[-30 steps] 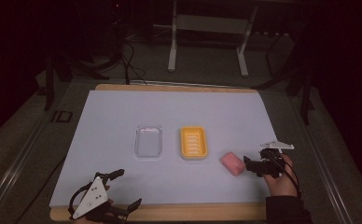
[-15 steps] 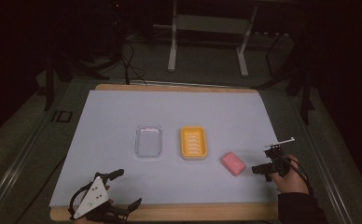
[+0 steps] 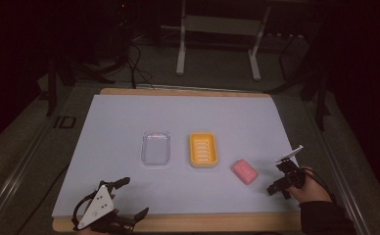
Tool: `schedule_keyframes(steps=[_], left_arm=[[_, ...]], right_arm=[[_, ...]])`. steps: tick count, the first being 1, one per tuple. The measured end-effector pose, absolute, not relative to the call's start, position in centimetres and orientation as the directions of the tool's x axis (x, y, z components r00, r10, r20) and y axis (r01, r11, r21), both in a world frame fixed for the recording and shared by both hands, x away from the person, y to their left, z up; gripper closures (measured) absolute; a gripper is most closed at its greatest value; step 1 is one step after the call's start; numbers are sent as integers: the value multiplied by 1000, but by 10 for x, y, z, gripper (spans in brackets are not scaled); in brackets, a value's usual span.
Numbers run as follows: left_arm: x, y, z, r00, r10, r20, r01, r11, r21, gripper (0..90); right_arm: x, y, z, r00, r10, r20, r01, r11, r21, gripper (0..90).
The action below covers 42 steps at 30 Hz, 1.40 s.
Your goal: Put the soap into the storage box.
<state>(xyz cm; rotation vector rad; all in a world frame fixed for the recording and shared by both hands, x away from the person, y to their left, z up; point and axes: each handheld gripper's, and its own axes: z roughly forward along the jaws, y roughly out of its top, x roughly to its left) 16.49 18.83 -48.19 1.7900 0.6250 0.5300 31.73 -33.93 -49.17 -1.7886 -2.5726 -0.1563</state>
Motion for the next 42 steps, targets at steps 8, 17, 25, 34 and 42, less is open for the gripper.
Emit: schedule_keyframes(steps=[8, 17, 25, 34, 42], left_arm=[[165, 188, -482, 760, 648, 44, 155, -247, 957, 8], [165, 188, -482, 762, 647, 41, 157, -246, 956, 8], [165, 187, -483, 766, 642, 44, 159, -256, 954, 8], [165, 186, -483, 772, 634, 39, 162, -257, 953, 8], [165, 186, -483, 773, 633, 36, 163, -253, 954, 8]], right_arm=[[314, -334, -493, -423, 903, 70, 905, 425, -8, 148], [310, -321, -490, -540, 838, 76, 836, 545, -69, 147], [306, -308, -486, -631, 768, 109, 766, 639, -70, 134], [306, -301, -482, -675, 729, 111, 730, 682, -39, 136], [309, -294, -475, -705, 701, 108, 706, 707, 25, 129]])
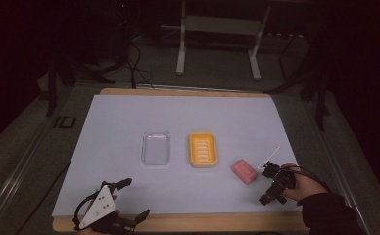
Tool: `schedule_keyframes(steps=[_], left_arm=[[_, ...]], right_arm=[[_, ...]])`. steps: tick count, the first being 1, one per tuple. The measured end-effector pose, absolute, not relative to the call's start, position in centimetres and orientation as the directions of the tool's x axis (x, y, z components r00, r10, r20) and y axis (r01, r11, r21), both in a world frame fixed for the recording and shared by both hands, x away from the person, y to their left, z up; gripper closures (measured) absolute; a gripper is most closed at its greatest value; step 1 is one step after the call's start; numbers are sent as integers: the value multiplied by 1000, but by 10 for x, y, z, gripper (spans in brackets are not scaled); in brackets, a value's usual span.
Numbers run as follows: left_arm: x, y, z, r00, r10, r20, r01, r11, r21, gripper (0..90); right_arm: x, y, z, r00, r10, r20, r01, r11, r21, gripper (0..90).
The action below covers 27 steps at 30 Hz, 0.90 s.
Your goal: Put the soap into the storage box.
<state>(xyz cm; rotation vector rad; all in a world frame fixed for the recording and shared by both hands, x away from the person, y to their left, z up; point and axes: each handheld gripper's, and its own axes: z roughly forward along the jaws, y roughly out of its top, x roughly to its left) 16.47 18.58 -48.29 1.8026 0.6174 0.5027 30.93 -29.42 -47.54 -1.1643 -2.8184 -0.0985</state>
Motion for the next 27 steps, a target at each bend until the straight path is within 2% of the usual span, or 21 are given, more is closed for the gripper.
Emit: schedule_keyframes(steps=[8, 19, 27], left_arm=[[165, 186, -483, 774, 633, 34, 164, -252, 954, 8], [165, 186, -483, 776, 630, 33, 164, -252, 954, 8], [165, 186, -483, 777, 628, 32, 165, -252, 953, 8]], right_arm=[[316, -279, -474, -731, 679, 62, 682, 728, 73, 129], [335, -263, -468, -700, 710, 75, 713, 690, 124, 144], [351, -249, -467, -713, 699, 48, 697, 701, 153, 147]])
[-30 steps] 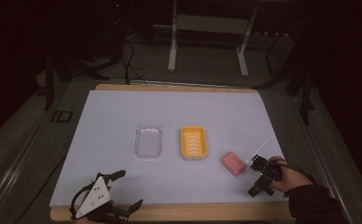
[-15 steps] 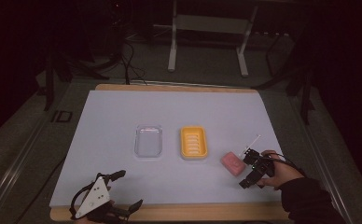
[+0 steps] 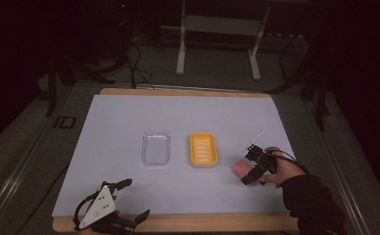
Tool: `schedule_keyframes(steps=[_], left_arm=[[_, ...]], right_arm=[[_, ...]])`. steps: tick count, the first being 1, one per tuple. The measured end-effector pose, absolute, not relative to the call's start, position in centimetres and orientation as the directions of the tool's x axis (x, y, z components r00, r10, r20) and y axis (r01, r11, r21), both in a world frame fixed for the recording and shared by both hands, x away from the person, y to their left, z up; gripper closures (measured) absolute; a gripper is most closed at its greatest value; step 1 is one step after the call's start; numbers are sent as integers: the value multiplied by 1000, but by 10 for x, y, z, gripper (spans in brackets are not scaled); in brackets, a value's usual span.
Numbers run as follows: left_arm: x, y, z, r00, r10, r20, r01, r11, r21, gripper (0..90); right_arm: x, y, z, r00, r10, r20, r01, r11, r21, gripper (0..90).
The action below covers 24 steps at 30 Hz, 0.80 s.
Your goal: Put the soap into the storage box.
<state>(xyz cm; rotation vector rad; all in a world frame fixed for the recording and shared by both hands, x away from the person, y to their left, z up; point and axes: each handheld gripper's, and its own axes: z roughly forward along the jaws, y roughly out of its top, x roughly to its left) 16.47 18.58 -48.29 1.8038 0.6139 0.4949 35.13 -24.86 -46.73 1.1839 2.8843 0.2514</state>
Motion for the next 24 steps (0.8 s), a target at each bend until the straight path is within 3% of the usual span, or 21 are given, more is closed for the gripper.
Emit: schedule_keyframes(steps=[21, 24], left_arm=[[165, 185, -483, 780, 625, 30, 168, -255, 952, 8], [165, 185, -483, 781, 624, 30, 168, -255, 952, 8]], right_arm=[[372, -238, -490, -693, 720, 35, 717, 682, 145, 234], [372, -236, -499, -689, 724, 11, 720, 683, 120, 298]])
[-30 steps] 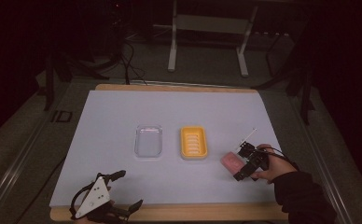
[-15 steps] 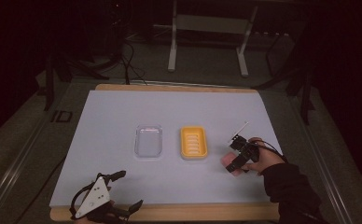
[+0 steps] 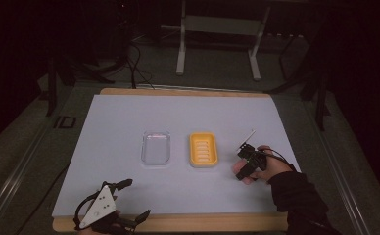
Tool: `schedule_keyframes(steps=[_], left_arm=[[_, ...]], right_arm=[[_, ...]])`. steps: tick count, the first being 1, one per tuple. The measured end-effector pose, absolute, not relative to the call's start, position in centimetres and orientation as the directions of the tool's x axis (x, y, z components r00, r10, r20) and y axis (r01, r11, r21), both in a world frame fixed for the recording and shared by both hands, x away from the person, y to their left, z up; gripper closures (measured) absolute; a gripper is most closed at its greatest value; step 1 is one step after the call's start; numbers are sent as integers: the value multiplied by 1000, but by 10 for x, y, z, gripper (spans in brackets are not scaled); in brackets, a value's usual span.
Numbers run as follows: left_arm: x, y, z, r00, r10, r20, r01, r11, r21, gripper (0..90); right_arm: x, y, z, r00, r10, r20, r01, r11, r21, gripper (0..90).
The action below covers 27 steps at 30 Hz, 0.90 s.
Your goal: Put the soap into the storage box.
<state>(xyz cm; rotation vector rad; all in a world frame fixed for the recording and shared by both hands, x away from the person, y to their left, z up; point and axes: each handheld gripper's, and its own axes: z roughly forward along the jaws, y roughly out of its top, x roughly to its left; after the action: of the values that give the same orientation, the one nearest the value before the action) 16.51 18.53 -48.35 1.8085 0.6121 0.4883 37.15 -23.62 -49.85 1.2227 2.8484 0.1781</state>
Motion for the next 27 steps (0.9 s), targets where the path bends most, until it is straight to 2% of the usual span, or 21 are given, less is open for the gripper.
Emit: schedule_keyframes(steps=[9, 18, 22, 27], left_arm=[[165, 185, -484, 783, 622, 32, 167, -259, 951, 8], [166, 185, -484, 780, 624, 30, 169, -256, 952, 8], [165, 185, -484, 781, 624, 32, 167, -257, 952, 8], [165, 185, -484, 780, 625, 31, 169, -257, 952, 8]], right_arm=[[367, -231, -499, -638, 770, -20, 764, 635, 116, 371], [365, -232, -499, -523, 852, -13, 846, 521, 112, 374], [366, -232, -498, -500, 866, -14, 861, 498, 107, 374], [372, -236, -490, -433, 901, -14, 892, 431, 135, 374]])
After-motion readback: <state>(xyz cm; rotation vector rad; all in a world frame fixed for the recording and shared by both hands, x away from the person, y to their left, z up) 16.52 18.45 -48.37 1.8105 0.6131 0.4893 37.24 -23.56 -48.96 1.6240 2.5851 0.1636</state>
